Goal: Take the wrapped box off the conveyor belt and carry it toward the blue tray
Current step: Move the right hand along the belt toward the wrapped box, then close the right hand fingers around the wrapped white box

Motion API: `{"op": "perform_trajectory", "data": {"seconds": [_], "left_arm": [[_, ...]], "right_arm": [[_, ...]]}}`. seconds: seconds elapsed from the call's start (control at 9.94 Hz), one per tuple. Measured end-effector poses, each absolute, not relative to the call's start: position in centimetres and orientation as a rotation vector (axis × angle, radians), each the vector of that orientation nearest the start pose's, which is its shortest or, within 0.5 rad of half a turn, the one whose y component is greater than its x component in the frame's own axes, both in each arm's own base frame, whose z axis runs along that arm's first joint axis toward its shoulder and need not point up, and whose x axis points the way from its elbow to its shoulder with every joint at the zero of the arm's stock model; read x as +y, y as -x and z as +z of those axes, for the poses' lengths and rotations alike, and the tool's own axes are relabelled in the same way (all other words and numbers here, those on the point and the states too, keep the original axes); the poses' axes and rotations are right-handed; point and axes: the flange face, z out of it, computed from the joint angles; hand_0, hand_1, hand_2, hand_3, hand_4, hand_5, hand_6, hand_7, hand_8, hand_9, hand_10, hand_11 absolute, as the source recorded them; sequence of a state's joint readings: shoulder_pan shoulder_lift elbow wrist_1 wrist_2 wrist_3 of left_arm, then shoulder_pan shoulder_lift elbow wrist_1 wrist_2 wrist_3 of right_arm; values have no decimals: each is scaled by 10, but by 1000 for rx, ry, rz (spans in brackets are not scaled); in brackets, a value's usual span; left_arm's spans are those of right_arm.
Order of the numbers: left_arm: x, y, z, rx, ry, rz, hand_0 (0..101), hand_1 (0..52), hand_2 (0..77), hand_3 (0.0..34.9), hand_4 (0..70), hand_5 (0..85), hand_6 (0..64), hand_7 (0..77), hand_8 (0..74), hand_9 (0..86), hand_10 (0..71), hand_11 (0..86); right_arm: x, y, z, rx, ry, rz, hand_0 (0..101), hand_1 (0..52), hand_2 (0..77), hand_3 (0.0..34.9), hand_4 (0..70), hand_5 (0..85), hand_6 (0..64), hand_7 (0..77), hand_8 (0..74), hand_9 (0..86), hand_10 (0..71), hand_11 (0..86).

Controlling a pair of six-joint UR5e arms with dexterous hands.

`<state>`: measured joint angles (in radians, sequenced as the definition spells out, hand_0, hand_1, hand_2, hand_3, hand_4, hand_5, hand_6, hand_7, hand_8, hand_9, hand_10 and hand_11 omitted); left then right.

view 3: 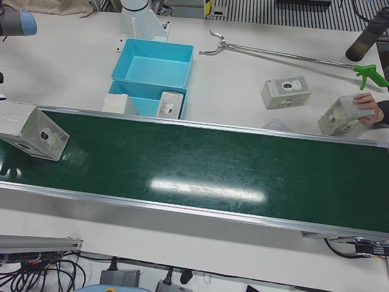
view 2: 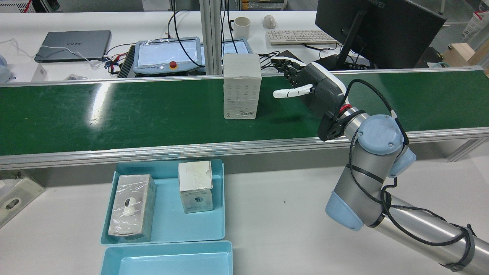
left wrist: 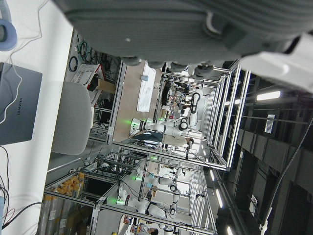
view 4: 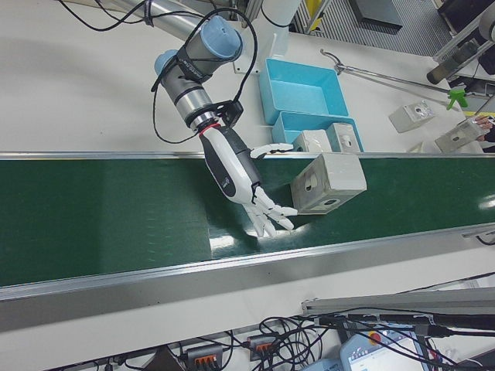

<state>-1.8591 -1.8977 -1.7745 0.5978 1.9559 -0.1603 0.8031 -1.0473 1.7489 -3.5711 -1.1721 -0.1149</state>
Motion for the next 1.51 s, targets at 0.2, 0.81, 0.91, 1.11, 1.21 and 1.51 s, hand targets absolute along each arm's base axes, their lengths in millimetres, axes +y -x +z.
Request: {"op": "perform_trajectory", "data": {"seconds": [0.2,0.81,0.91,1.11,1.21,1.51], "left_arm": [[-510,251,472,2174,310,-2335,0,0,11,0,0,11,5,5,5,0,5,5],[-510,251,472,2174,310,-2335,0,0,5,0,0,11,5,5,5,0,5,5],[-510,251,472,2174,310,-2335,0,0,11,0,0,11,5,5,5,0,5,5],[-510,251,472,2174,310,-2335,0,0,5,0,0,11,5,5,5,0,5,5],[-510,251,472,2174,310,-2335,0,0,5,0,0,11,5,5,5,0,5,5],[-510,251,472,2174,310,-2335,0,0,11,0,0,11,5,5,5,5,5,5]], "right_arm": [[-572,312,352,2628,-458,-2051,480,164,131,0,98,224,49,44,16,49,0,5],[-574,317,356,2629,-459,-2060,481,164,142,0,98,224,49,44,22,49,0,11],[-574,318,356,2629,-459,-2061,482,164,142,0,104,224,49,44,16,49,0,11],[-574,319,356,2631,-459,-2062,482,164,142,0,109,224,44,44,22,49,0,11],[-574,319,356,2634,-456,-2061,482,164,142,0,109,224,44,44,22,49,0,11],[-578,321,357,2631,-442,-2076,506,213,262,0,120,387,142,169,125,147,0,5]]}}
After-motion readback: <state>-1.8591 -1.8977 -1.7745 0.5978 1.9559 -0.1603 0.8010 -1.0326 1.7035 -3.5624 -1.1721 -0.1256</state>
